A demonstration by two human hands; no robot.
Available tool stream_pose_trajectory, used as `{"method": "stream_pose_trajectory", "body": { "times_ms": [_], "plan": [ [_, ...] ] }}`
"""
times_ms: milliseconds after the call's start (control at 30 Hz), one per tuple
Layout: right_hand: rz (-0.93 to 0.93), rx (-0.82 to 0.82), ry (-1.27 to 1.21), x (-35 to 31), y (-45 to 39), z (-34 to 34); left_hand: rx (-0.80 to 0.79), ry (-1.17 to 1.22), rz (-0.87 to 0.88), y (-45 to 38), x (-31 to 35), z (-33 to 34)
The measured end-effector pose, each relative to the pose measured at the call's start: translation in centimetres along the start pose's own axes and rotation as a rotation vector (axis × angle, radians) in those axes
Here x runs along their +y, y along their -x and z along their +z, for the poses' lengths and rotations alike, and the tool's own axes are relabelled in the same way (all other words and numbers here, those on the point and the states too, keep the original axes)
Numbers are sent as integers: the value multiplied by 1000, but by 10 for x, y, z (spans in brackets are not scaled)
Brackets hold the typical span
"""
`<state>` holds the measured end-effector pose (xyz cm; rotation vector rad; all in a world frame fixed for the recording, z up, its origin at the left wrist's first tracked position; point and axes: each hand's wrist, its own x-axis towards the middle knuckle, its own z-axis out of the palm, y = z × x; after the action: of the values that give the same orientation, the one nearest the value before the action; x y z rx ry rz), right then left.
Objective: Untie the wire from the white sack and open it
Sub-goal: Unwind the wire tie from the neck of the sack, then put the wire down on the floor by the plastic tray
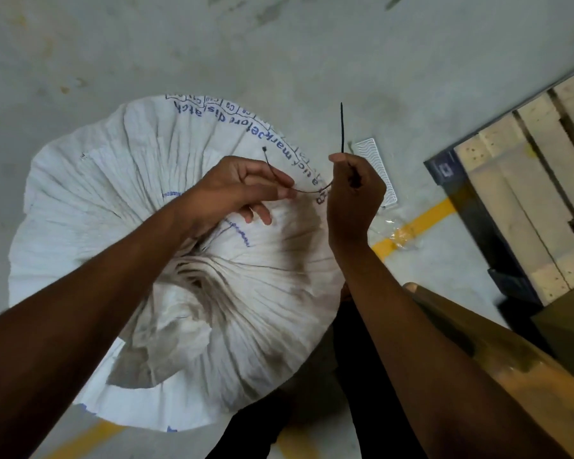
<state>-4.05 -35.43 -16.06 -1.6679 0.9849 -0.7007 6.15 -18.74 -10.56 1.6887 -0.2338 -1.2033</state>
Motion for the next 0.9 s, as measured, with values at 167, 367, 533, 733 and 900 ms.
{"method": "stream_pose_trajectory", "body": {
  "times_ms": [167,367,533,733,900],
  "plan": [
    [26,-83,4,15,-41,-15,155,133,75,-46,12,25],
    [47,-204,77,28,-97,-39,319,236,-11,-104,41,75],
    [83,-220,166,74,-151,-58,438,135,-16,-189,35,133],
    [175,-226,238,180,-220,-70,612,129,-149,-305,-33,204],
    [209,-269,410,274,-260,-68,727,-2,-211,-382,-101,248]
  ]
}}
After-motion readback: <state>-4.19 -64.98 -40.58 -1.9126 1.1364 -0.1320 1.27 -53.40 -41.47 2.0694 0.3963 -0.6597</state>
